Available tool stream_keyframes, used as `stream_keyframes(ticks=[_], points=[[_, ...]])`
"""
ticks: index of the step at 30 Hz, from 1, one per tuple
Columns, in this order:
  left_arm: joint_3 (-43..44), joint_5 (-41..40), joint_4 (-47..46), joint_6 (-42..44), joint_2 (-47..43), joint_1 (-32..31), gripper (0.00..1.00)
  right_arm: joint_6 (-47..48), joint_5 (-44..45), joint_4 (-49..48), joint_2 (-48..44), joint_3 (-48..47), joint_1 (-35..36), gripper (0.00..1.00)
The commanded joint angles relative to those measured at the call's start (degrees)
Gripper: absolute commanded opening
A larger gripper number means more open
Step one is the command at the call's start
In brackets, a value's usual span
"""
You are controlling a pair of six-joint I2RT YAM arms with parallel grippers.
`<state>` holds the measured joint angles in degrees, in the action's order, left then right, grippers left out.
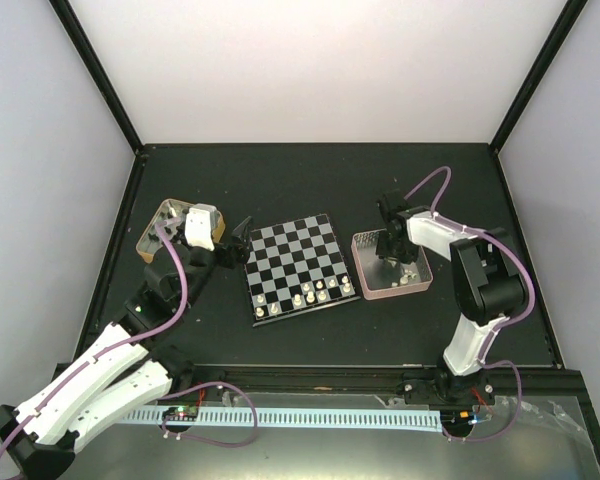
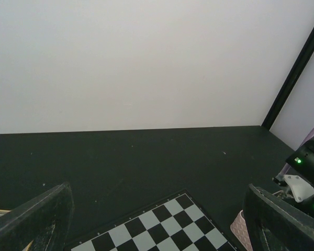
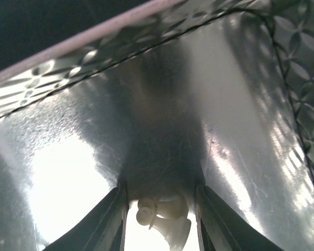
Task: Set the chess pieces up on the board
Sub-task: Pick up the chess piece from the storage box.
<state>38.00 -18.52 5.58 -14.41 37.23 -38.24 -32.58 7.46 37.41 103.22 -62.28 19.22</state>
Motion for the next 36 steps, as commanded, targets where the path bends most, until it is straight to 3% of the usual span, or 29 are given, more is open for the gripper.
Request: stream_keyframes(ticks=[1, 22, 31, 36], points=[[1.38, 0.50, -0.45, -0.72, -0.54, 0.36, 0.90, 1.95, -6.62, 1.96, 0.54, 2.50, 0.39, 0.38], [1.02, 0.59, -0.38, -1.07, -0.94, 0.44, 0.90, 4.41, -4.61, 5.22, -1.47, 4.60, 0.98, 0.31], [1.01, 0.77, -0.24, -1.10, -0.92, 0.41, 0.90, 5.58, -5.26, 4.83, -1.27, 4.71, 1.67, 0.12], [1.10, 0.93, -0.30, -1.35, -0.82, 0.43, 0.90, 5.77, -4.56, 3.99, -1.27, 4.78, 1.83, 0.10]])
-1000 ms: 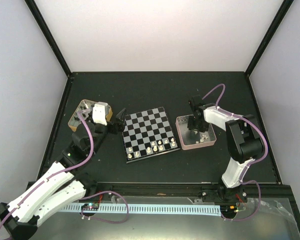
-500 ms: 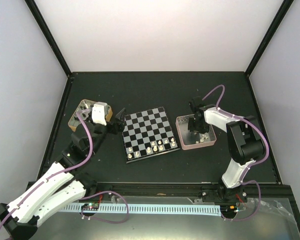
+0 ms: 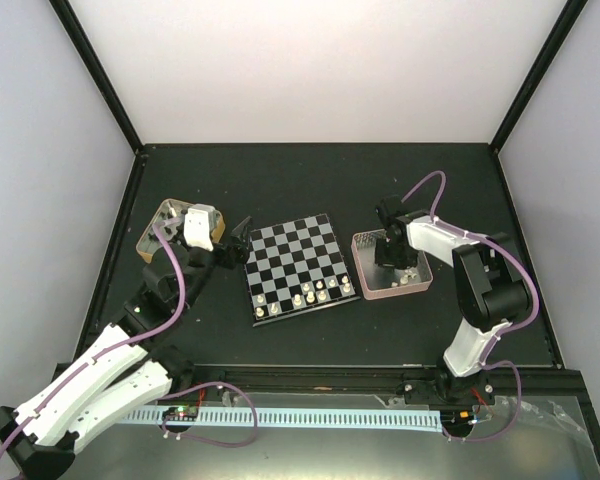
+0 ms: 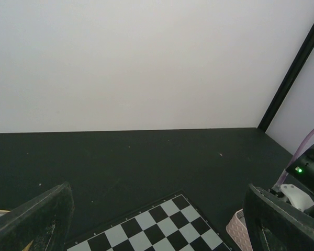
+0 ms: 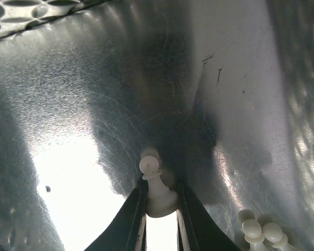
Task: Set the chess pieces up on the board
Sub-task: Pick up the chess piece from the storage box, then place the chess piece on the chessboard.
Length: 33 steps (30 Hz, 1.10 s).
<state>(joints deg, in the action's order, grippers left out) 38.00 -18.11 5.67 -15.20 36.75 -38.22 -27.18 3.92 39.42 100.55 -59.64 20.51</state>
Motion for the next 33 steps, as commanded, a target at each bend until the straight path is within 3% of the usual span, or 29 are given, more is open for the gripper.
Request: stream_keyframes(ticks=[1, 11, 14, 22, 33], points=[[1.02, 0.53, -0.33, -0.61, -0.32, 0.41, 0.90, 0.44, -0.76, 1.59, 1.36, 2.26, 0.58, 0.09], [1.09, 6.65, -1.01, -2.36, 2.09, 0.38, 0.90, 1.60, -1.65, -9.12, -8.07, 6.88, 0.67, 0.09], [2.84, 13.58, -1.23, -4.19, 6.31, 0.34, 0.95, 3.34, -7.24, -12.92, -13.02, 8.50, 0.71, 0.09], [12.21, 32.00, 0.89, -13.64, 23.48, 0.66, 0.94, 6.11, -17.51, -19.11, -25.05, 12.25, 0.97, 0.10], [25.05, 61.60, -6.49, -33.15, 49.18, 0.86, 0.81, 8.45, -35.10, -32.33, -37.18, 20.70, 1.11, 0.12]])
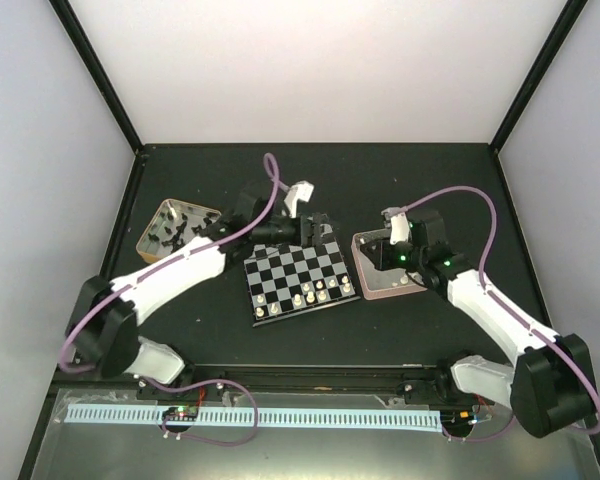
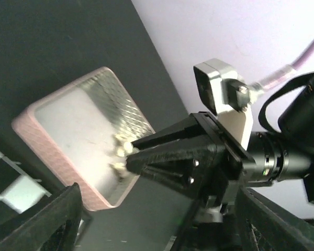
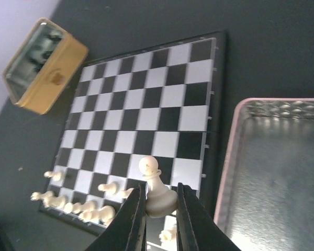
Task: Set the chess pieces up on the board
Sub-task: Place the chess piece on the chessboard.
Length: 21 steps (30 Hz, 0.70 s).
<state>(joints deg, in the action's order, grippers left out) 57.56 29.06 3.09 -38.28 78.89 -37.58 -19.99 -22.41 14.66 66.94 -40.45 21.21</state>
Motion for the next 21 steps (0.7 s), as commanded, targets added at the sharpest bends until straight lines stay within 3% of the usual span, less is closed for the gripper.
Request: stream_keyframes(ticks=[1, 11, 21], points=[[6.26, 16.40, -5.00, -11.92, 8.95, 0.17, 0.79, 1.45, -9.34, -7.97, -4.19, 1.65, 0.45, 0.13], [9.82, 22.13, -7.51, -17.79, 15.68, -0.29, 0.56, 1.34, -11.68, -8.60, -5.99, 1.86, 0.64, 0.15], [11.76, 19.10, -6.43, -17.20, 18.06, -0.44, 0.46, 1.56, -13.23, -8.54, -5.95, 1.69, 0.58, 0.15]])
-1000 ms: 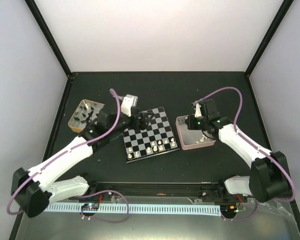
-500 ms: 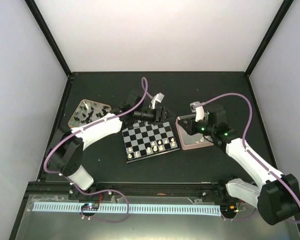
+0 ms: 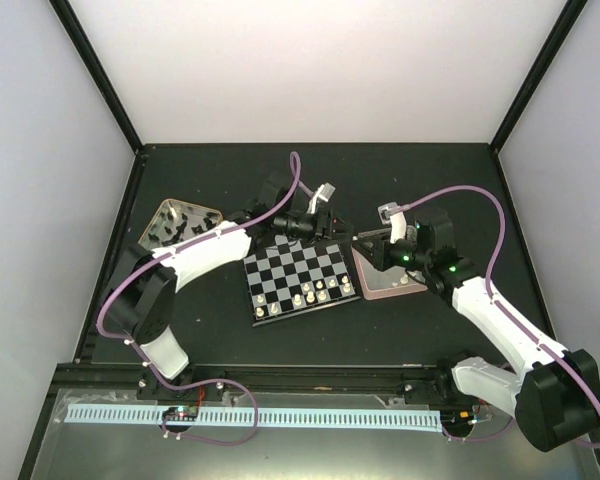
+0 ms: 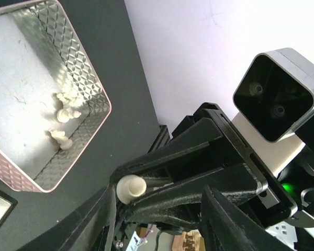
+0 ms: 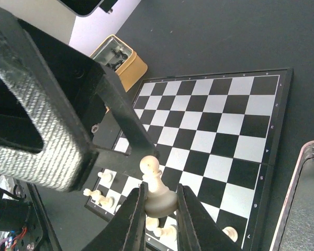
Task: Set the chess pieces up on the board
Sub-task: Place the chess piece on the chessboard.
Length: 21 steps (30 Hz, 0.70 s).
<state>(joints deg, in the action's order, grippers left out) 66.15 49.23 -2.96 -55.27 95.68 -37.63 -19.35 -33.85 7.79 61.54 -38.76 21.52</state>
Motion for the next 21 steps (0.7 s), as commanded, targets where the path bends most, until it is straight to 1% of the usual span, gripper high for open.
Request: stream_keyframes(ticks=[1, 5, 10, 16, 21], points=[[3.61, -1.36, 0.33, 0.09, 1.45, -0.43, 0.45, 0.90, -1.98, -1.64, -0.44, 0.00, 0.30, 0.15], [4.22, -1.77, 1.56, 0.73, 1.94, -0.39, 0.38, 0.98, -2.14, -1.80, -0.24, -0.14, 0.28, 0.15], [4.47, -1.24, 2.79, 1.81, 2.23, -0.50, 0.27, 0.96, -1.69, -1.70, -0.06, -0.17, 0.28, 0.15], [4.89, -0.82, 6.71, 5.45, 2.24, -1.05, 0.23, 0.88, -1.06, -1.52, 0.02, -0.35, 0.29, 0.15], [4.68, -0.72, 6.90, 6.55, 2.40, -1.24, 0.12, 0.96, -1.25, -1.47, 0.16, -0.44, 0.30, 0.14]])
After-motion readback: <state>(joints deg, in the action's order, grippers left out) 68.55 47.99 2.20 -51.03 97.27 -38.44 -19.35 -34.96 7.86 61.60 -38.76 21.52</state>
